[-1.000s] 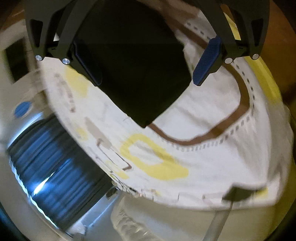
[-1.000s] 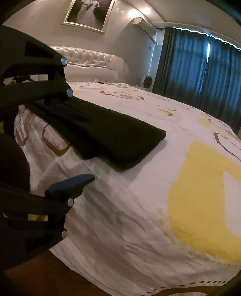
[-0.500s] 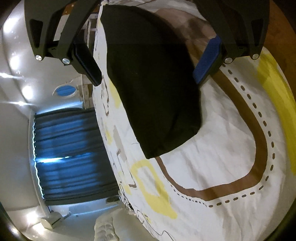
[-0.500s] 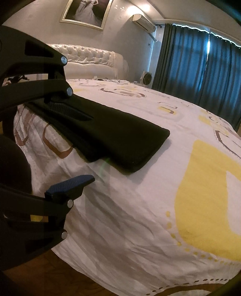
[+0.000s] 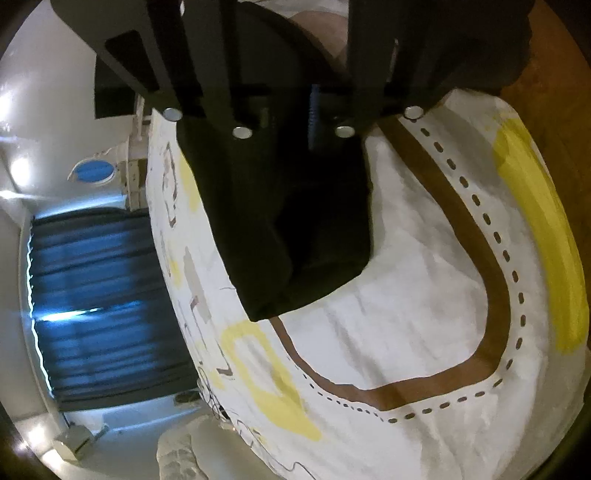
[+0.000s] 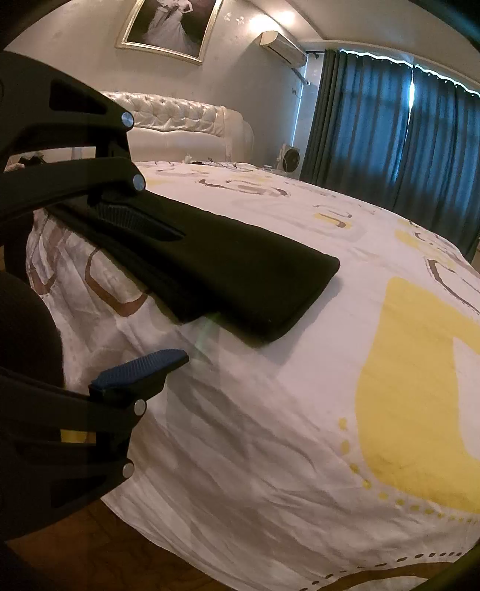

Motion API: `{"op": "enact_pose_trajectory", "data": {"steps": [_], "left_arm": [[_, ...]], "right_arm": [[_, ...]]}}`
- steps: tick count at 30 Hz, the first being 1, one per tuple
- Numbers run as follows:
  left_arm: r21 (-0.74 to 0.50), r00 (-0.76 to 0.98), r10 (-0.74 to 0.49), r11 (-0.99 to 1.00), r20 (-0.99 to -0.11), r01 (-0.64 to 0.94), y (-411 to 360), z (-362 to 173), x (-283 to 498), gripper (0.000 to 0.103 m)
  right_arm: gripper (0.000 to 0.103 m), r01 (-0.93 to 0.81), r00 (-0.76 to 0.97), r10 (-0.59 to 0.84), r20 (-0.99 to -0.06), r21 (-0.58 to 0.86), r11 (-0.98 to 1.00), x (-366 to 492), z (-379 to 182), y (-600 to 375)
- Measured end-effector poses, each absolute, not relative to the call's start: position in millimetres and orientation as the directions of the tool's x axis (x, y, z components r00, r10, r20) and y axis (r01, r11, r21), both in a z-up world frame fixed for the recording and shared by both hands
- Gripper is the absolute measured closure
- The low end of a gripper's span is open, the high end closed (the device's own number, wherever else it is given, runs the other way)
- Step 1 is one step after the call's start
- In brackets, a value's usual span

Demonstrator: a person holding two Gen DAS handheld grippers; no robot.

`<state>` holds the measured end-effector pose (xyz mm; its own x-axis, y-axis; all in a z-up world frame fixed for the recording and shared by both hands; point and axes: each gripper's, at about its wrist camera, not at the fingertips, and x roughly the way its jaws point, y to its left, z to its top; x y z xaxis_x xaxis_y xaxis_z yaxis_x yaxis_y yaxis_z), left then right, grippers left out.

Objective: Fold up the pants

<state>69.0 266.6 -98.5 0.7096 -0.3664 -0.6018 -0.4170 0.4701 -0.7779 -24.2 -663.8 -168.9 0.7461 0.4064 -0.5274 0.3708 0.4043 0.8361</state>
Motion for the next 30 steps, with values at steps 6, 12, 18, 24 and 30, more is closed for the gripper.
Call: {"op": "enact_pose_trajectory", "data": {"steps": [6, 12, 18, 24, 30], "left_arm": [[-0.763, 0.729, -0.325, 0.501, -0.603, -0.408, 269.0, -79.5, 73.9, 0.096], [-0.776, 0.734, -0.317, 0.453, -0.6, -0.438, 281.3, -79.8, 79.4, 0.096], [-0.77, 0.743, -0.286, 0.445, -0.605, -0.457, 292.1, -78.2, 84.5, 0.097], [-0.748, 0.733, -0.263, 0.464, -0.628, -0.474, 297.1, -76.9, 88.0, 0.097], [-0.721, 0.741, -0.193, 0.479, -0.643, -0.5, 319.1, -68.5, 89.7, 0.103]], "right_arm": [[0.042, 0.367, 0.755, 0.401, -0.52, 0.84, 0.399, -27.6, -163.1, -661.7], [0.03, 0.346, 0.774, 0.392, -0.498, 0.85, 0.397, -33.2, -152.1, -659.7], [0.03, 0.352, 0.764, 0.409, -0.499, 0.854, 0.384, -31.6, -157.6, -656.8], [0.03, 0.348, 0.76, 0.421, -0.496, 0.857, 0.38, -27.2, -163.6, -658.2], [0.03, 0.343, 0.788, 0.389, -0.477, 0.865, 0.366, -32.1, -157.4, -668.0]]}}
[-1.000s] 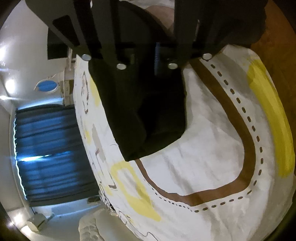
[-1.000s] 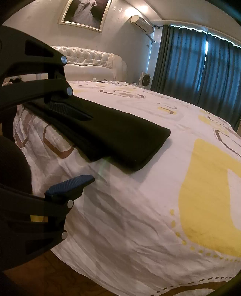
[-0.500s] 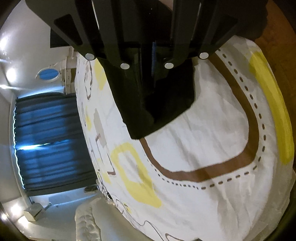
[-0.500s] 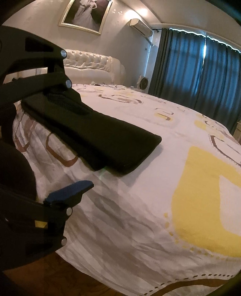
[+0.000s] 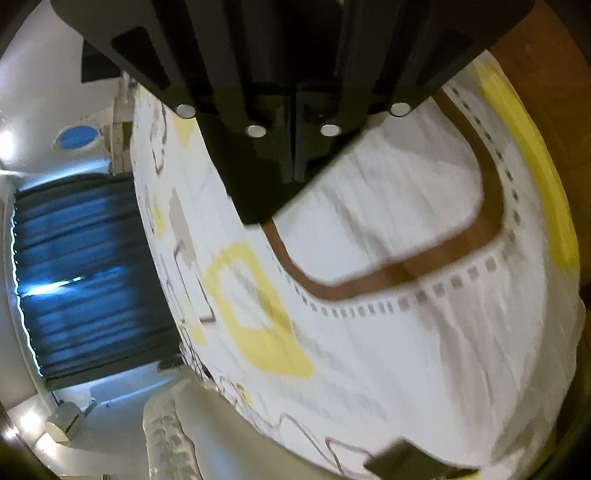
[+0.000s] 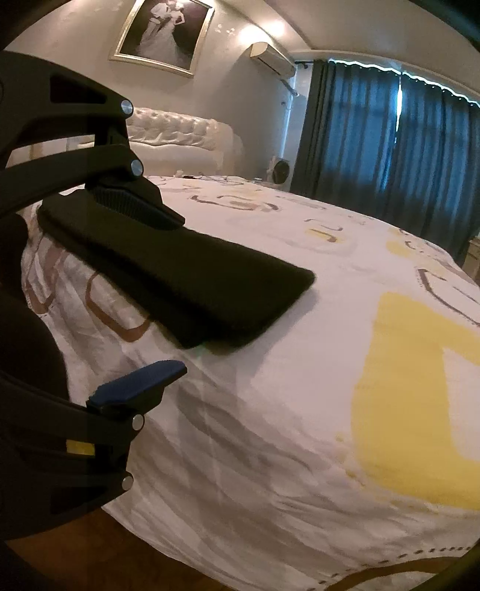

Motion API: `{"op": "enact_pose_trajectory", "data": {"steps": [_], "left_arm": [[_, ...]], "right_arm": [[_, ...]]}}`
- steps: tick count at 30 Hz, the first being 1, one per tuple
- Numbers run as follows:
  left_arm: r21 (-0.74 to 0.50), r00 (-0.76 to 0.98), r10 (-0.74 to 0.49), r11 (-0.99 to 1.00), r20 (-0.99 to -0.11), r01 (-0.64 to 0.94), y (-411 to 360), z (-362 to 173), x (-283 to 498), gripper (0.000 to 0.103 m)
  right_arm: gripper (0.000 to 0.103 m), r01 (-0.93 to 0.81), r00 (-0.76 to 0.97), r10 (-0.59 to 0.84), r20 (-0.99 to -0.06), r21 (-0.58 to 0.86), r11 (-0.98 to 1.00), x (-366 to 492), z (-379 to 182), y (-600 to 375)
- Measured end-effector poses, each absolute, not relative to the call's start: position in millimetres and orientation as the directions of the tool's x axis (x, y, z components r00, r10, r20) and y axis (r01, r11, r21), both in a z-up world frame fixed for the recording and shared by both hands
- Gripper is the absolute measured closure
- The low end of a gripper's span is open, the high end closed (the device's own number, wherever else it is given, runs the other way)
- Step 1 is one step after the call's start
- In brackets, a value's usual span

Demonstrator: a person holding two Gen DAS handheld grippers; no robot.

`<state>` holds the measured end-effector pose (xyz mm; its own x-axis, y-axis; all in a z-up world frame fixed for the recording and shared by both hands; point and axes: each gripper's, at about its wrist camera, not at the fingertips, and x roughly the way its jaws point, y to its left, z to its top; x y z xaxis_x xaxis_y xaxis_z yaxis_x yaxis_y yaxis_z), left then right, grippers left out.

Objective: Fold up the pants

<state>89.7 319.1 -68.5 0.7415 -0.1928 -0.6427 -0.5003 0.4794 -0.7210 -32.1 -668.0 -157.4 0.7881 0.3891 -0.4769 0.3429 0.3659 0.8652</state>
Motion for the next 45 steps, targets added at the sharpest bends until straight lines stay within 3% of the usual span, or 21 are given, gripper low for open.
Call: {"op": "enact_pose_trajectory", "data": {"steps": [4, 11, 13, 14, 15, 21, 26, 36, 38, 42, 45], "left_arm": [[-0.747, 0.756, -0.205, 0.444, -0.622, -0.494, 327.0, -70.1, 86.1, 0.103], [-0.694, 0.721, -0.255, 0.591, -0.644, -0.411, 282.5, -59.4, 79.9, 0.102], [-0.702, 0.71, -0.273, 0.577, -0.649, -0.419, 274.1, -66.4, 75.9, 0.082], [-0.711, 0.71, -0.28, 0.562, -0.646, -0.424, 272.2, -69.7, 73.9, 0.057], [-0.743, 0.728, -0.296, 0.524, -0.618, -0.417, 270.2, -73.7, 68.8, 0.046], [-0.83, 0.775, -0.342, 0.393, -0.532, -0.396, 272.4, -75.1, 54.0, 0.032], [-0.852, 0.789, -0.332, 0.293, -0.516, -0.434, 282.9, -81.3, 33.7, 0.032], [-0.798, 0.745, -0.331, 0.418, -0.579, -0.435, 259.7, -75.5, 48.8, 0.033], [-0.786, 0.741, -0.324, 0.444, -0.588, -0.43, 256.4, -72.8, 53.0, 0.039], [-0.752, 0.706, -0.313, 0.46, -0.635, -0.472, 255.9, -78.6, 57.9, 0.063], [-0.754, 0.706, -0.305, 0.427, -0.64, -0.499, 259.1, -83.8, 49.0, 0.063]], "right_arm": [[0.03, 0.325, 0.801, 0.396, -0.449, 0.882, 0.342, -33.4, -155.3, -666.3], [0.03, 0.318, 0.825, 0.369, -0.429, 0.891, 0.325, -32.8, -153.0, -661.2], [0.03, 0.307, 0.829, 0.369, -0.42, 0.893, 0.328, -32.6, -148.6, -657.7], [0.03, 0.302, 0.828, 0.371, -0.42, 0.893, 0.335, -32.2, -146.3, -656.0], [0.03, 0.299, 0.828, 0.373, -0.419, 0.892, 0.338, -32.0, -145.2, -654.9], [0.03, 0.29, 0.824, 0.392, -0.41, 0.898, 0.33, -27.2, -148.4, -648.0], [0.03, 0.289, 0.817, 0.406, -0.41, 0.9, 0.327, -21.6, -155.1, -641.8], [0.03, 0.292, 0.814, 0.409, -0.412, 0.899, 0.325, -19.7, -158.3, -640.1], [0.03, 0.293, 0.814, 0.409, -0.413, 0.899, 0.324, -19.3, -158.9, -639.5], [0.03, 0.297, 0.809, 0.414, -0.416, 0.899, 0.322, -18.1, -162.9, -636.6], [0.03, 0.294, 0.809, 0.418, -0.413, 0.9, 0.322, -18.1, -164.2, -635.1]]}}
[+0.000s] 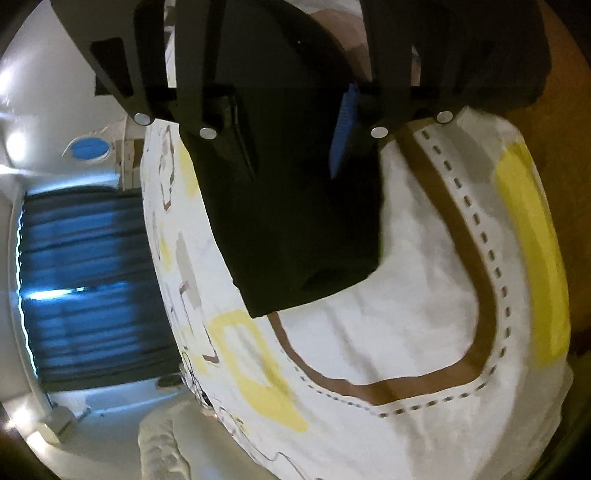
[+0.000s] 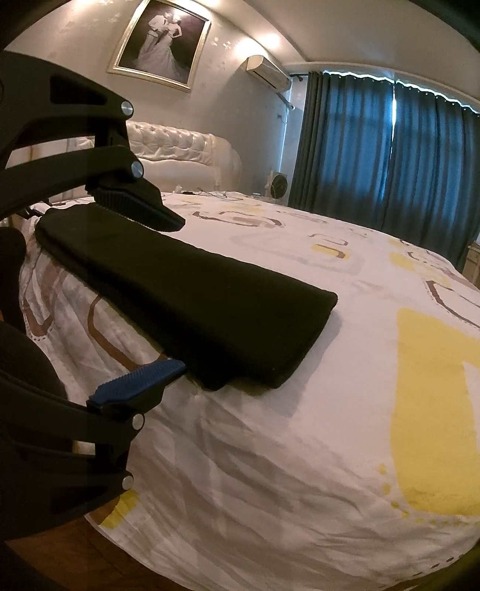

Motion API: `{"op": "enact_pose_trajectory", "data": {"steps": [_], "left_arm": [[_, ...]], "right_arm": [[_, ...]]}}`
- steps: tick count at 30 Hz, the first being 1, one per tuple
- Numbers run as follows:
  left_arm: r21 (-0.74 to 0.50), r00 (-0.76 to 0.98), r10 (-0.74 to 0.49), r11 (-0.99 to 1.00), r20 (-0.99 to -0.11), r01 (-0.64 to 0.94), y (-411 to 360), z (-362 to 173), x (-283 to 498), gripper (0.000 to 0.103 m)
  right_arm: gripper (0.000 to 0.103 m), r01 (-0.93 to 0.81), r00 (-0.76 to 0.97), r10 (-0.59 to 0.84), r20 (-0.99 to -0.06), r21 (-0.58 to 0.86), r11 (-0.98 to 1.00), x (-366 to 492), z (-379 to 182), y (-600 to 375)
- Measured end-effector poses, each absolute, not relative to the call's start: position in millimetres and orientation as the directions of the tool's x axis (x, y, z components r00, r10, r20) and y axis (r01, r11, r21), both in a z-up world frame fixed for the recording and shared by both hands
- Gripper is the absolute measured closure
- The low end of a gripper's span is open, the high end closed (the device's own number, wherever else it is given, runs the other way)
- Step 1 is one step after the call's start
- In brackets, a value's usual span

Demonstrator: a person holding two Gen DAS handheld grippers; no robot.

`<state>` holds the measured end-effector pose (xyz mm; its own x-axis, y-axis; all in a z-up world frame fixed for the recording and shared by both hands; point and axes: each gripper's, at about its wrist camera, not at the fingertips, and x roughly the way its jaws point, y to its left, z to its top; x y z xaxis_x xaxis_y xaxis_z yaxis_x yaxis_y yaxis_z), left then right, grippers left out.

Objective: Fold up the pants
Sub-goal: 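Smooth the folded pants with the left gripper while the right gripper holds the leg end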

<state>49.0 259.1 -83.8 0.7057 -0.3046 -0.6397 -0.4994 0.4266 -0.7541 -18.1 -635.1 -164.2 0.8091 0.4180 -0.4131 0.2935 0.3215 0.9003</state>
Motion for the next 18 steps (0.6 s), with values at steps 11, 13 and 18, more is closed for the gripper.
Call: {"op": "enact_pose_trajectory", "data": {"steps": [11, 13, 18], "left_arm": [[-0.725, 0.691, -0.274, 0.447, -0.669, -0.524, 255.9, -84.3, 49.4, 0.063], [-0.717, 0.689, -0.265, 0.458, -0.675, -0.526, 255.6, -84.8, 52.5, 0.064], [-0.693, 0.683, -0.237, 0.482, -0.691, -0.535, 255.4, -86.8, 52.2, 0.091]], "right_arm": [[0.03, 0.296, 0.807, 0.422, -0.413, 0.901, 0.316, -20.8, -164.7, -628.4], [0.03, 0.299, 0.805, 0.423, -0.417, 0.9, 0.317, -21.2, -165.7, -627.7], [0.03, 0.299, 0.802, 0.426, -0.419, 0.899, 0.321, -19.7, -164.2, -627.2]]}}
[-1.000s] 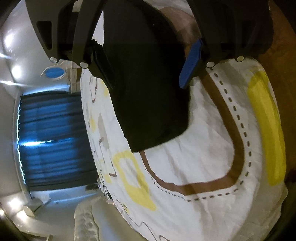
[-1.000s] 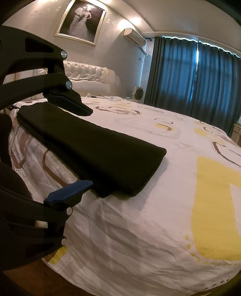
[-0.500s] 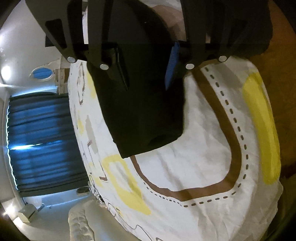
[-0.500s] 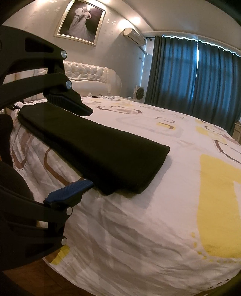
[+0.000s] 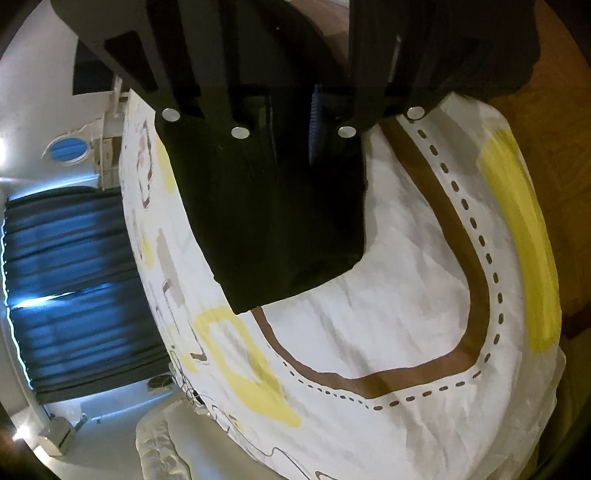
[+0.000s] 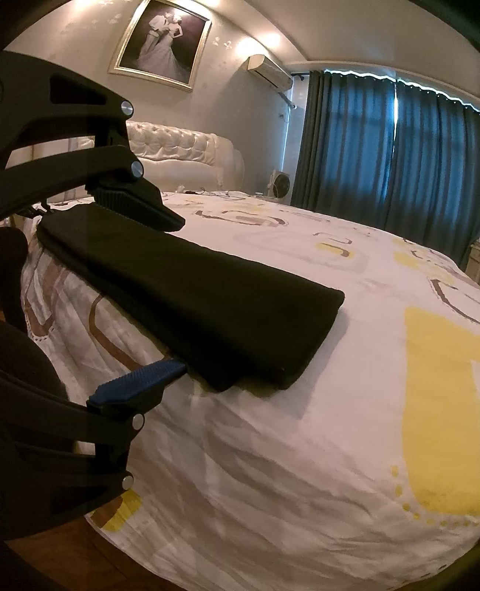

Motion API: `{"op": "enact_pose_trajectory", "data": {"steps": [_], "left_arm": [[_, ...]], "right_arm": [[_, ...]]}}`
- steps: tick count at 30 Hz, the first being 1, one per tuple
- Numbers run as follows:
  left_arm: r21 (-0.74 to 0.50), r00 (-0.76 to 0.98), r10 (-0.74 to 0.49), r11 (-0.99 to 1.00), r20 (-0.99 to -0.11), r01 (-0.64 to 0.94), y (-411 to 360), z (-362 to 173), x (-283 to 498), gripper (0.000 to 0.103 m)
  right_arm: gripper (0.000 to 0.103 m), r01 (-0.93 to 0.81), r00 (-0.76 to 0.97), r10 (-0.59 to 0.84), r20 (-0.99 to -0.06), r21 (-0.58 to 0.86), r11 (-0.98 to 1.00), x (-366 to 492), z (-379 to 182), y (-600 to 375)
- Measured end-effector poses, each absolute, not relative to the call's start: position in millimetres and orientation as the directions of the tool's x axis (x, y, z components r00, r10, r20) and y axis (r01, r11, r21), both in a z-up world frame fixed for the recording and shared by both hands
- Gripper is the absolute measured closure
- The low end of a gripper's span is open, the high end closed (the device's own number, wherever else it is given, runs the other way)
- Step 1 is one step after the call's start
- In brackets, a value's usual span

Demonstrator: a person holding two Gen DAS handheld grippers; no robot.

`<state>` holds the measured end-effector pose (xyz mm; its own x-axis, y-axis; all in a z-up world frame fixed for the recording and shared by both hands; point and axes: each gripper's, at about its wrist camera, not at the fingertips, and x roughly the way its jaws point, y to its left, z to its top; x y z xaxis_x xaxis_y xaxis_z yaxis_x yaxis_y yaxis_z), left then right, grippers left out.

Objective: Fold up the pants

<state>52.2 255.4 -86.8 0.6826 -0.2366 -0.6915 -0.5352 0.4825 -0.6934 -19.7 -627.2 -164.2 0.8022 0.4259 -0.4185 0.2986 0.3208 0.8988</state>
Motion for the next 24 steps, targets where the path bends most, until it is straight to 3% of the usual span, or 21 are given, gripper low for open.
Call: {"op": "enact_pose_trajectory", "data": {"steps": [11, 24], "left_arm": [[-0.734, 0.703, -0.256, 0.407, -0.664, -0.544, 271.7, -84.7, 58.7, 0.093], [-0.738, 0.712, -0.238, 0.381, -0.661, -0.557, 287.6, -86.2, 74.6, 0.094]], "right_arm": [[0.03, 0.296, 0.821, 0.391, -0.416, 0.896, 0.331, -25.4, -151.5, -632.4], [0.03, 0.349, 0.809, 0.34, -0.48, 0.856, 0.381, -11.3, -146.5, -663.6]]}}
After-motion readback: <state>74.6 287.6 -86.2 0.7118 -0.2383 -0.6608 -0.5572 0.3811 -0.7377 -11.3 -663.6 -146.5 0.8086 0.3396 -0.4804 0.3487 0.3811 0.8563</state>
